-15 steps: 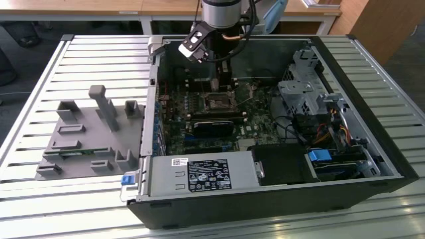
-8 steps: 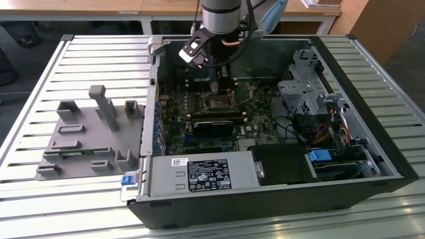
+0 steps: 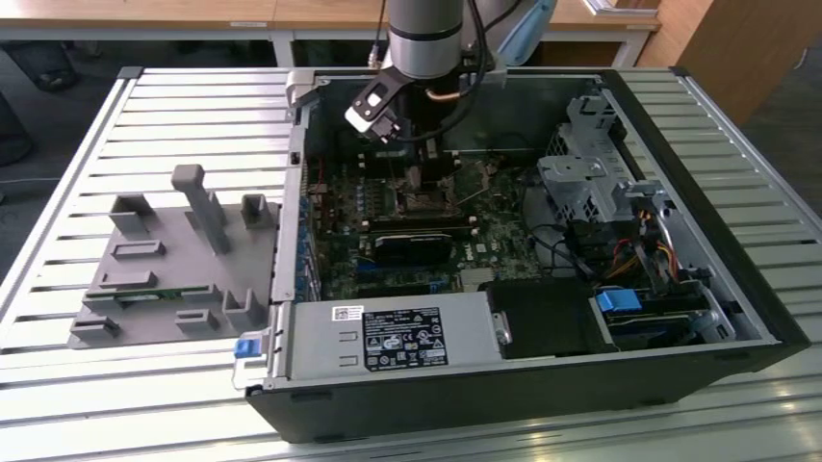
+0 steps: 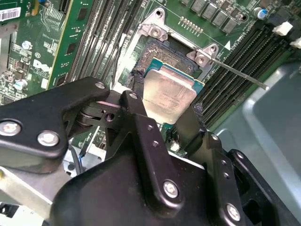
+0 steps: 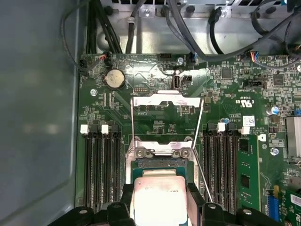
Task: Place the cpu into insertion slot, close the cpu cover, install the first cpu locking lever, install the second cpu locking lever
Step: 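Place the cpu into insertion slot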
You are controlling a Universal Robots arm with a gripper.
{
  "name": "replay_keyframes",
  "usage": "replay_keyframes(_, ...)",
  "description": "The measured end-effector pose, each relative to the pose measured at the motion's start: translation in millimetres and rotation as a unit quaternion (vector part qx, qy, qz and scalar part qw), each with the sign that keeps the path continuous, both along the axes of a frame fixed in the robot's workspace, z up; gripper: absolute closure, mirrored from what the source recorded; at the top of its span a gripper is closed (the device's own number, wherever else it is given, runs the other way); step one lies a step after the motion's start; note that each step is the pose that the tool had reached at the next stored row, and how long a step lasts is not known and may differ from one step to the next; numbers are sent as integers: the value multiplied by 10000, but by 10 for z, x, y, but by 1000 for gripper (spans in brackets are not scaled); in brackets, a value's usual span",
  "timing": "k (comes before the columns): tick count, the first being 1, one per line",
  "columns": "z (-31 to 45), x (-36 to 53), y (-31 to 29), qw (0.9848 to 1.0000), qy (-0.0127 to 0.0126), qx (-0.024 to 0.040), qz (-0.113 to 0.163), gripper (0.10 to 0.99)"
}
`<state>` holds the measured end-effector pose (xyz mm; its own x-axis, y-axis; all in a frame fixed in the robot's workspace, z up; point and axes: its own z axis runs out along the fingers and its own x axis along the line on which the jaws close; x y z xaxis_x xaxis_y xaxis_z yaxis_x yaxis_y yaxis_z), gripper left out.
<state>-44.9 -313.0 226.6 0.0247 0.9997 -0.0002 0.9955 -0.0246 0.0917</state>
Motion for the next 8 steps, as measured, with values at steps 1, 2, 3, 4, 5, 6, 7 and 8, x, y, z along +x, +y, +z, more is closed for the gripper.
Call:
replay_keyframes(1, -7, -1, 0, 10000, 0, 0, 0, 557)
replay_keyframes(2, -15, -3, 0, 10000, 0, -1, -1, 557)
replay_keyframes(3, -27, -5, 0, 10000, 0, -1, -1, 557)
replay_keyframes(4, -42, -5, 0, 10000, 0, -1, 0, 557)
replay_keyframes(5, -59, -6, 0, 10000, 0, 0, -1, 557)
replay_keyframes(6, -74, -6, 0, 10000, 0, 0, -4, 557)
replay_keyframes(7, -87, -6, 0, 10000, 0, 0, -9, 557)
replay_keyframes(8, -99, -6, 0, 10000, 1, -1, -14, 557)
